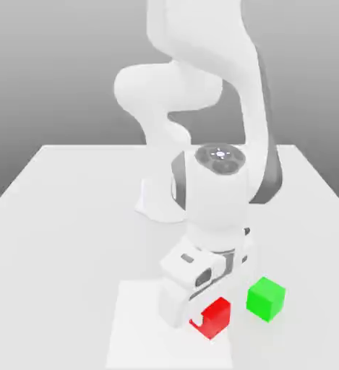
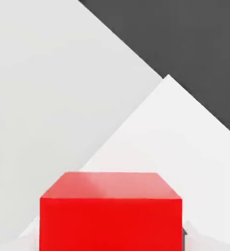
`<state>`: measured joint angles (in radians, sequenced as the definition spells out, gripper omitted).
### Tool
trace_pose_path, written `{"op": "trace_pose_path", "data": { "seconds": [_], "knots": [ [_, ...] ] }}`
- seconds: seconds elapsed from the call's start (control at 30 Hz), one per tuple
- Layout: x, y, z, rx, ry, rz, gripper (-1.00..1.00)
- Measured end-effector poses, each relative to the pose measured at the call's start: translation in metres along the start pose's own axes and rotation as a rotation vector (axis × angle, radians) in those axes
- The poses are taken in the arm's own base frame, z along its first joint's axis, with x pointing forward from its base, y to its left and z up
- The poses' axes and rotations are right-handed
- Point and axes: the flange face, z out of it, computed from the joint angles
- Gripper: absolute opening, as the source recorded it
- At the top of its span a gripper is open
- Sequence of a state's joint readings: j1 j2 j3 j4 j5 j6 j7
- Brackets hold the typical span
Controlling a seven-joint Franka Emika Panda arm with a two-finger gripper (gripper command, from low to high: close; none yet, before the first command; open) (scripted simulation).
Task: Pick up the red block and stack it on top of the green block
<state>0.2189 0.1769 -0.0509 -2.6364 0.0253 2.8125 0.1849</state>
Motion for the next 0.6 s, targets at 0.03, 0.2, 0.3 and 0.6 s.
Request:
{"op": "trace_pose_path", "data": {
  "seconds": [0.03, 0.2, 0.3, 0.6],
  "knots": [
    [-0.001, 0.0, -0.011, 0.0, 0.0, 0.0, -1.0],
    [-0.032, -0.07, -0.042, 0.011, -0.005, -0.108, -1.0],
    [-0.06, -0.11, -0.057, 0.005, -0.003, -0.173, -1.0],
    [-0.063, -0.111, 0.002, 0.0, 0.0, -0.162, 1.0]
  ]
}}
